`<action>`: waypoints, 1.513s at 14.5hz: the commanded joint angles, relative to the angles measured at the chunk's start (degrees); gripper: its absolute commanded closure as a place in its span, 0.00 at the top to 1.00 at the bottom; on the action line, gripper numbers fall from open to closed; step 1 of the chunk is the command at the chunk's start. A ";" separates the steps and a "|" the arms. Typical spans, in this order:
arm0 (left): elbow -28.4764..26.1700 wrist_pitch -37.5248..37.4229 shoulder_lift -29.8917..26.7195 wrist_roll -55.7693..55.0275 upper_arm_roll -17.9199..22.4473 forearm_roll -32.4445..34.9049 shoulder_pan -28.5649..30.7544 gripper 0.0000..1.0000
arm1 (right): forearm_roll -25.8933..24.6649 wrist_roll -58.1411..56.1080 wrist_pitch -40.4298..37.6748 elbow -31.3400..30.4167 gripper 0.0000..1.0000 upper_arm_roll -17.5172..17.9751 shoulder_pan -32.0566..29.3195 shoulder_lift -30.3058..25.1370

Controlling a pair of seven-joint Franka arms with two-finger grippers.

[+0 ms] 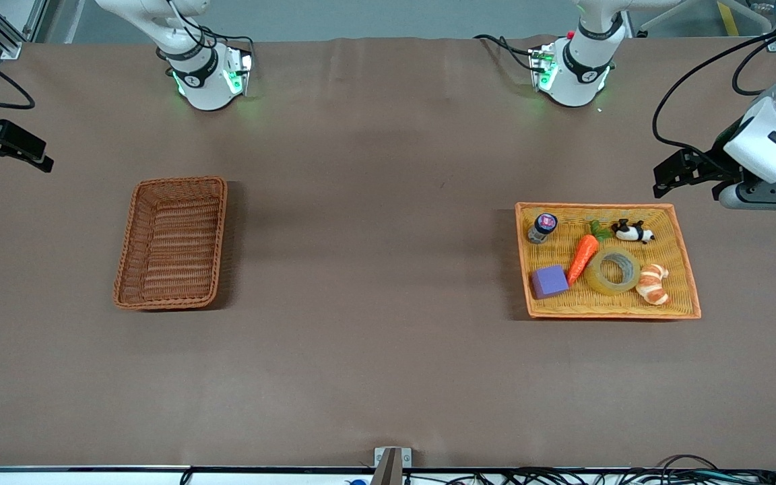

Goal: Move tape to another basket
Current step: 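Lower the left gripper onto the yellow tape roll in the orange tray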

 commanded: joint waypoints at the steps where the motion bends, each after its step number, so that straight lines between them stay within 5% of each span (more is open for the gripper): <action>1: 0.92 0.38 0.34 0.70 -0.94 0.97 0.73 1.00 | -0.17 0.82 -0.26 -0.27 1.00 0.00 0.08 -0.49; 10: -1.71 3.71 2.09 1.32 0.02 0.79 2.66 0.98 | -0.17 0.82 -0.09 -0.27 1.00 0.00 -0.01 -0.49; 17: -1.71 6.44 13.86 1.41 1.43 4.31 2.84 1.00 | -0.17 0.73 -0.09 -0.36 1.00 -0.09 -0.01 -0.49; 22: -5.75 15.74 19.23 1.41 3.36 4.58 2.83 0.99 | -0.17 0.73 -0.18 -0.36 1.00 -0.09 -0.01 -0.49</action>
